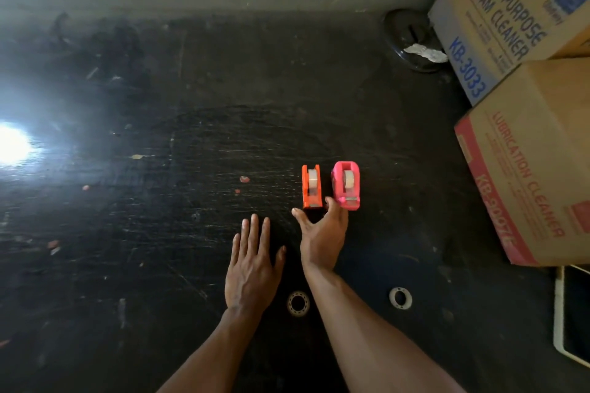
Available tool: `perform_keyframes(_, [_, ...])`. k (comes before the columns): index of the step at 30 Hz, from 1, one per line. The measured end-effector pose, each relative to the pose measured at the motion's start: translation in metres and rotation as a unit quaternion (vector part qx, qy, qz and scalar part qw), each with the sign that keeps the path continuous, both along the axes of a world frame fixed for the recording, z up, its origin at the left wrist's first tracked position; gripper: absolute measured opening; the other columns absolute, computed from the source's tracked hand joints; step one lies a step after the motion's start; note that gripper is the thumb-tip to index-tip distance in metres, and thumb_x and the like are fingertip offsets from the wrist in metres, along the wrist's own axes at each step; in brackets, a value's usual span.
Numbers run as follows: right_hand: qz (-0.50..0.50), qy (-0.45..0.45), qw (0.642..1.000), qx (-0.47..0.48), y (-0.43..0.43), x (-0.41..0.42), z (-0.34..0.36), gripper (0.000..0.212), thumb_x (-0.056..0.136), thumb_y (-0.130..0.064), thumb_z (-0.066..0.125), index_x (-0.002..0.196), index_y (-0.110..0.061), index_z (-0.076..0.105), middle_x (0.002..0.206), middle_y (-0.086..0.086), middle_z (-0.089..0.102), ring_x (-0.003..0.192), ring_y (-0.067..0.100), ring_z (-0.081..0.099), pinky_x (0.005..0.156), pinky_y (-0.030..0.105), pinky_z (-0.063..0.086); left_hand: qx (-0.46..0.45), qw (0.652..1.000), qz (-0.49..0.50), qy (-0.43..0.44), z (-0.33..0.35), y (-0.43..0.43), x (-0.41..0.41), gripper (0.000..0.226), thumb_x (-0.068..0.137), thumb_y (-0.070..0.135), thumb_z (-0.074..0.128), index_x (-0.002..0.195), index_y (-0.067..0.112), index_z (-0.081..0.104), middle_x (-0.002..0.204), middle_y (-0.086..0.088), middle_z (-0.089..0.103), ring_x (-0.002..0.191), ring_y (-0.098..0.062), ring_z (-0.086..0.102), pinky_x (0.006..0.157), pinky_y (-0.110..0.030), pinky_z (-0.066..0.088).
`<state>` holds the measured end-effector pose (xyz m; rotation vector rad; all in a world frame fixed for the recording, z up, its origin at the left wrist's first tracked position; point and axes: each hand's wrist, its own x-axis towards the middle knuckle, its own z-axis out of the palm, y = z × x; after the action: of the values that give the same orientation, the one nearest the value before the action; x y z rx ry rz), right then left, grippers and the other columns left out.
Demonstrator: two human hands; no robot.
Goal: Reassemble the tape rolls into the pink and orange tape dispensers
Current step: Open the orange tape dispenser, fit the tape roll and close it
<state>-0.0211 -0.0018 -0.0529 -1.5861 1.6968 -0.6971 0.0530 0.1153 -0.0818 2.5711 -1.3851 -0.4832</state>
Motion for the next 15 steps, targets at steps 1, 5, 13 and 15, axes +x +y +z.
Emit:
perform_keyframes(1, [0.008, -0.002, 1.0, -0.001, 0.006, -0.007, 0.002, 0.072, 0.08, -0.036, 0.086, 0.14, -0.014, 0.054, 0.142, 0.008, 0.056, 0.129, 0.022, 0.058, 0.103, 0.035, 0.054, -0.002, 1.0, 0.003, 0.006, 0.002, 0.0, 0.0, 0.078, 0.097, 0.061, 0.008, 0.163, 0.021, 0.006, 0.171, -0.004, -0.005, 0.159, -0.019, -0.009, 0.127, -0.034, -0.004])
perform_keyframes(5, [0.035, 0.008, 0.999, 0.001, 0.038, -0.048, 0.011, 0.062, 0.085, -0.032, 0.082, 0.139, -0.018, 0.055, 0.136, 0.003, 0.059, 0.121, 0.013, 0.061, 0.092, 0.019, 0.048, -0.048, 0.994, 0.05, 0.084, 0.016, 0.005, -0.004, 0.069, 0.105, 0.047, 0.041, 0.163, 0.018, 0.017, 0.172, -0.005, 0.01, 0.159, -0.017, 0.002, 0.129, -0.035, 0.004])
perform_keyframes(13, [0.07, 0.021, 0.996, 0.046, 0.108, -0.147, 0.013, 0.061, 0.083, -0.034, 0.083, 0.137, -0.02, 0.058, 0.131, -0.004, 0.06, 0.121, 0.01, 0.057, 0.098, 0.019, 0.043, -0.121, 0.968, 0.165, 0.145, 0.055, 0.062, -0.084, 0.07, 0.098, 0.034, 0.064, 0.158, 0.019, 0.033, 0.162, -0.004, 0.039, 0.152, -0.02, 0.034, 0.122, -0.038, 0.031])
perform_keyframes(15, [0.075, 0.024, 0.995, 0.056, 0.119, -0.169, 0.014, 0.064, 0.082, -0.036, 0.084, 0.138, -0.02, 0.057, 0.132, -0.003, 0.058, 0.121, 0.009, 0.056, 0.098, 0.02, 0.042, -0.112, 0.965, 0.182, 0.155, 0.058, 0.076, -0.104, 0.074, 0.096, 0.037, 0.066, 0.159, 0.021, 0.031, 0.162, -0.002, 0.039, 0.151, -0.018, 0.033, 0.122, -0.036, 0.032])
